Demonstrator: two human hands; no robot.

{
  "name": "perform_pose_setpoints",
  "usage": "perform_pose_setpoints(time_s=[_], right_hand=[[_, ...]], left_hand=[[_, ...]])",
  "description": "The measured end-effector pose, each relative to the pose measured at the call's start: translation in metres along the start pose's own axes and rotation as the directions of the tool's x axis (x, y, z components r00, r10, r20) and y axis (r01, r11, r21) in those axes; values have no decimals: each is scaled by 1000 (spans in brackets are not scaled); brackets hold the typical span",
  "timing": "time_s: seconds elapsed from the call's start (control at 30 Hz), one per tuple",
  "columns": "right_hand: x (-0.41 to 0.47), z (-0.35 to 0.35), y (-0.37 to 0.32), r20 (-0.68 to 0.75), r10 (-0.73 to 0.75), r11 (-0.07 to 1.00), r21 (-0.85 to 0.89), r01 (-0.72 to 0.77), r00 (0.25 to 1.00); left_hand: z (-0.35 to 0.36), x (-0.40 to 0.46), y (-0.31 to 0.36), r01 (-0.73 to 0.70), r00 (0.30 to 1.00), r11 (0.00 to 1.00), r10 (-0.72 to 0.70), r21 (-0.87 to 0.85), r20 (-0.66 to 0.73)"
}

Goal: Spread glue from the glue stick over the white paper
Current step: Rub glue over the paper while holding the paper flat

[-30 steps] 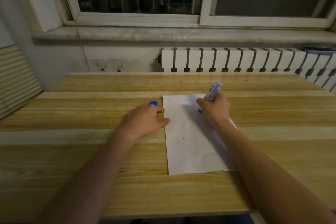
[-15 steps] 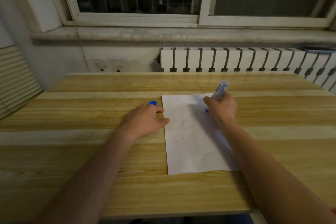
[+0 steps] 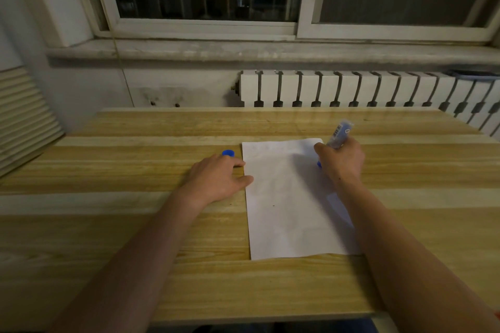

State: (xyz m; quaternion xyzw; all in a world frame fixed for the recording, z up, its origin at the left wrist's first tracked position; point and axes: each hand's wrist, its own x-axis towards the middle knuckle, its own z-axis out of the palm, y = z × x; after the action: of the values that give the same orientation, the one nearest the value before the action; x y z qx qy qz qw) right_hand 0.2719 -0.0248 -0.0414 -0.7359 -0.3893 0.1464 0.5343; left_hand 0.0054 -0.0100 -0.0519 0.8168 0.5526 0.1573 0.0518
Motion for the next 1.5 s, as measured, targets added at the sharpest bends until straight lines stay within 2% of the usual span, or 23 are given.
perform_pose_setpoints(time_s=[0.9, 1.13, 1.33, 1.5], right_hand=[[-3, -6, -4, 33, -6, 1000, 26, 6, 999], [-31, 11, -23, 184, -122, 989, 108, 103, 975], [-61, 30, -34, 411, -238, 970, 150, 192, 880], [-74, 41, -35, 476, -293, 956, 141, 256, 829]], left_hand=[[2, 0, -1, -19, 1000, 1000, 19, -4, -22], [3, 0, -2, -12, 1000, 1000, 12, 0, -20], [4, 1, -4, -8, 1000, 1000, 8, -2, -16], [5, 2, -5, -1, 1000, 1000, 1, 9, -5]])
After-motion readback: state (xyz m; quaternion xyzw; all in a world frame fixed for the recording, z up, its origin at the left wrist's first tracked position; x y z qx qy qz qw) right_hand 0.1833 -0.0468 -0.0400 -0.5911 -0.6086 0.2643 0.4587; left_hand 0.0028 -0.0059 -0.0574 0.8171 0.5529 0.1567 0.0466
